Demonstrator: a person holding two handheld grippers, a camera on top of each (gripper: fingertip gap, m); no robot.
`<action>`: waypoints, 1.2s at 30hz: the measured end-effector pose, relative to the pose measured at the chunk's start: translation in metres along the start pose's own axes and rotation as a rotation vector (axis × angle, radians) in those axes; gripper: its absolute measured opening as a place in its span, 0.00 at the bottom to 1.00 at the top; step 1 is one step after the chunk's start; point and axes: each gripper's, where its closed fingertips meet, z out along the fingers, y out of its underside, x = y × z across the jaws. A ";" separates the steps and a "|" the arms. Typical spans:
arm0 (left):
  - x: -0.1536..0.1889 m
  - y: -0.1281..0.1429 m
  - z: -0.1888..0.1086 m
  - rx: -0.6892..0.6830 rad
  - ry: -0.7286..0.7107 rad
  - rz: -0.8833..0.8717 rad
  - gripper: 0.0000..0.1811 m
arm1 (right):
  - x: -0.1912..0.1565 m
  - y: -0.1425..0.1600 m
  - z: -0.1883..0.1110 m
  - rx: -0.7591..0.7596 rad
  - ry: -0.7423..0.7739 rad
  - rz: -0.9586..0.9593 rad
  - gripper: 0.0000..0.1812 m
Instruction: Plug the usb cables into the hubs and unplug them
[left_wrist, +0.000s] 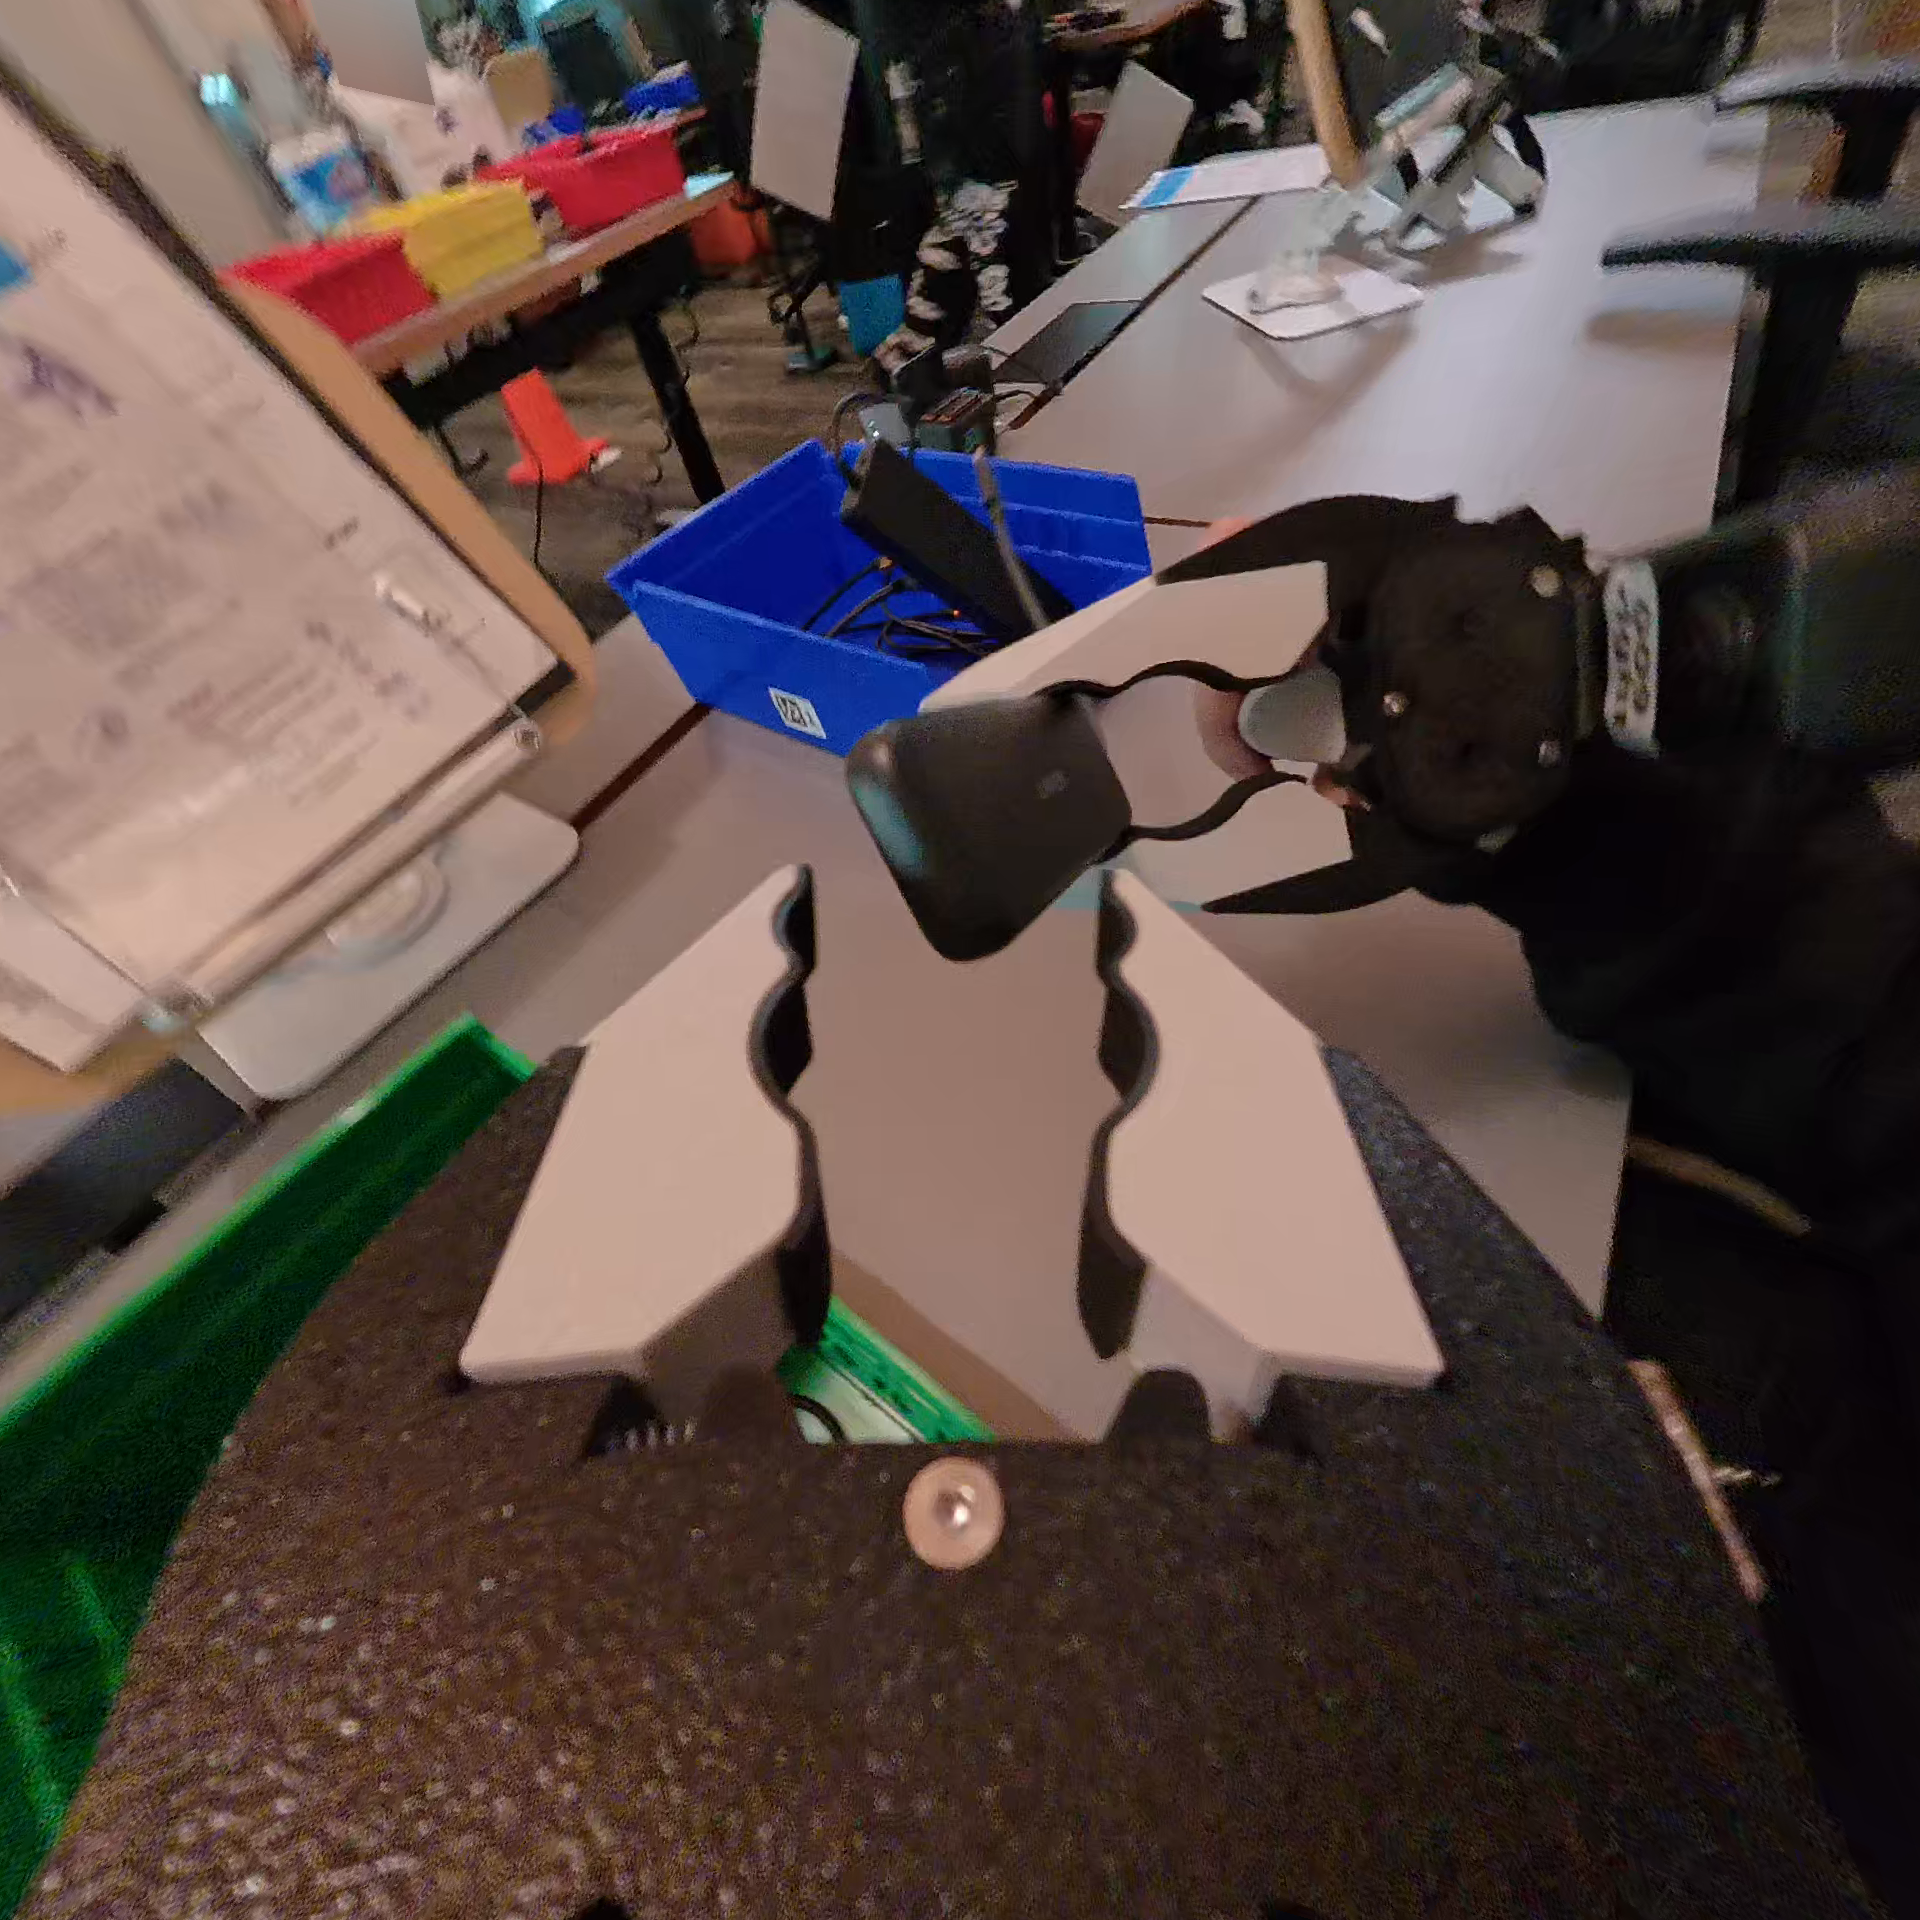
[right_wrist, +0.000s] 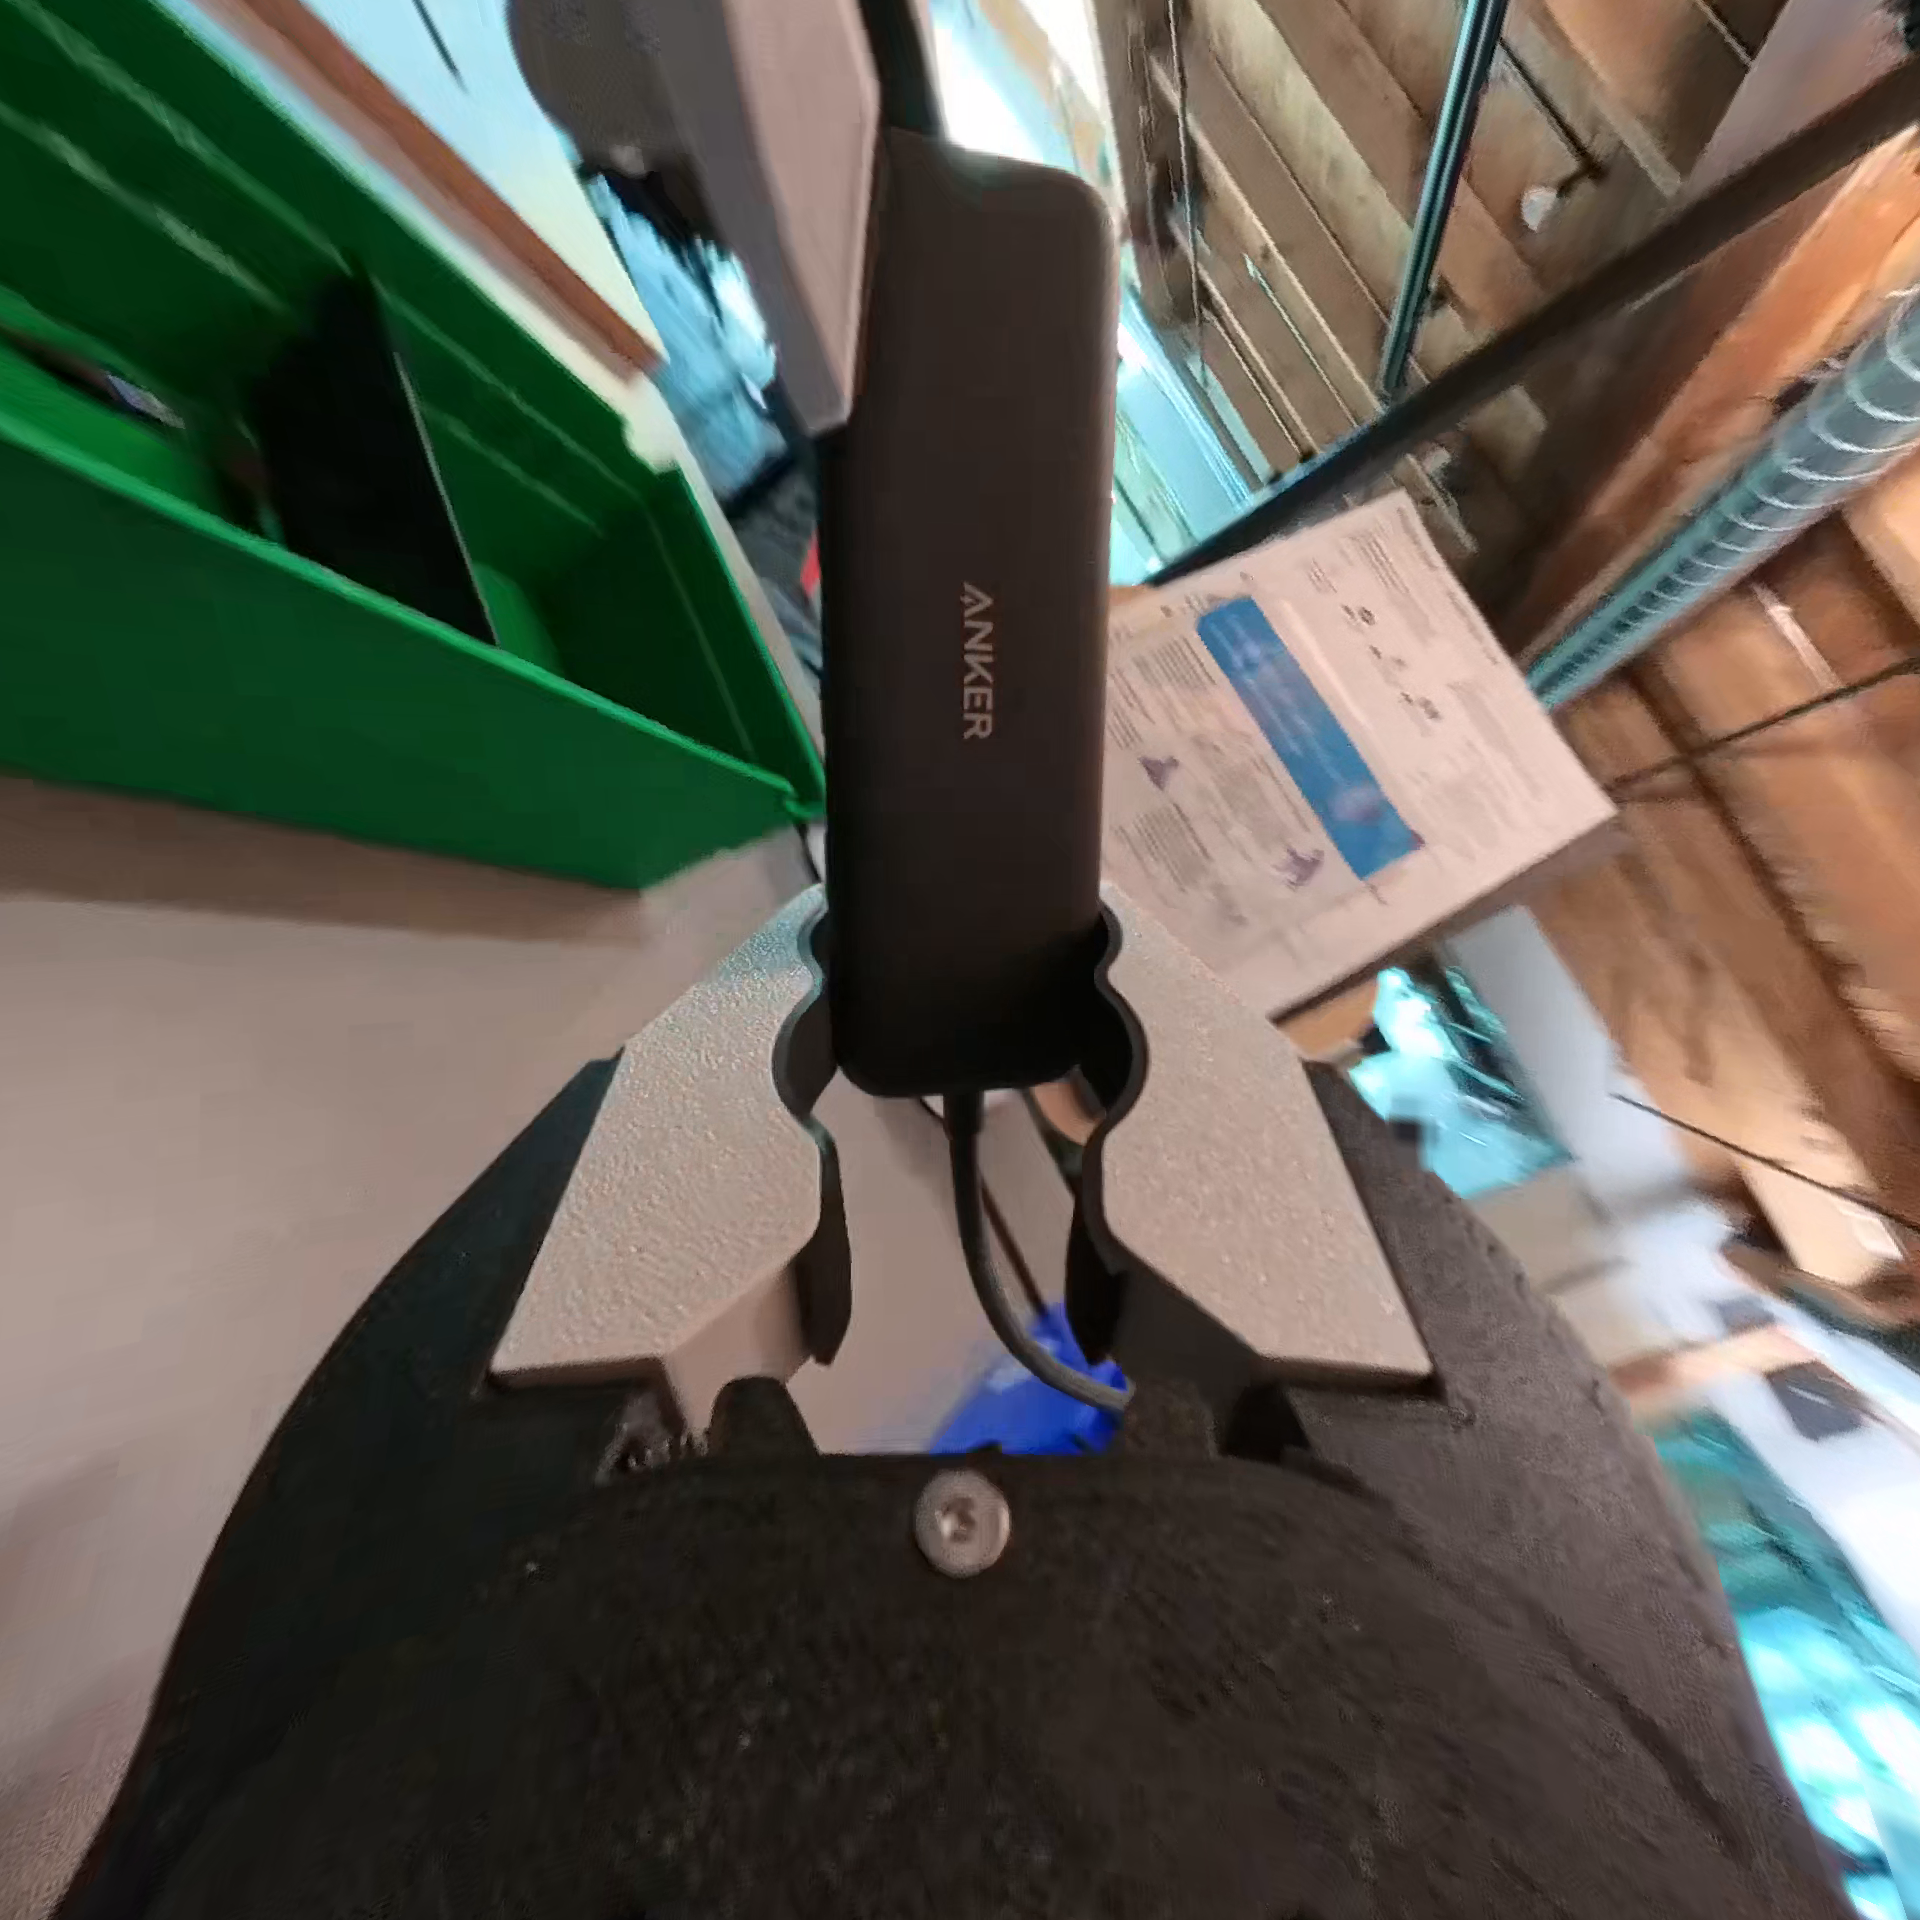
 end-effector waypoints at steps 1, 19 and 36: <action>-0.001 0.003 0.001 -0.006 0.003 -0.059 0.22 | 0.000 0.005 0.001 -0.038 0.010 -0.051 0.24; 0.031 0.017 0.015 0.167 0.621 -0.921 0.05 | -0.016 -0.021 -0.033 0.356 -0.247 0.191 0.31; 0.046 -0.006 0.021 0.056 0.720 -0.949 0.05 | 0.005 -0.041 -0.049 0.617 -0.303 0.539 0.29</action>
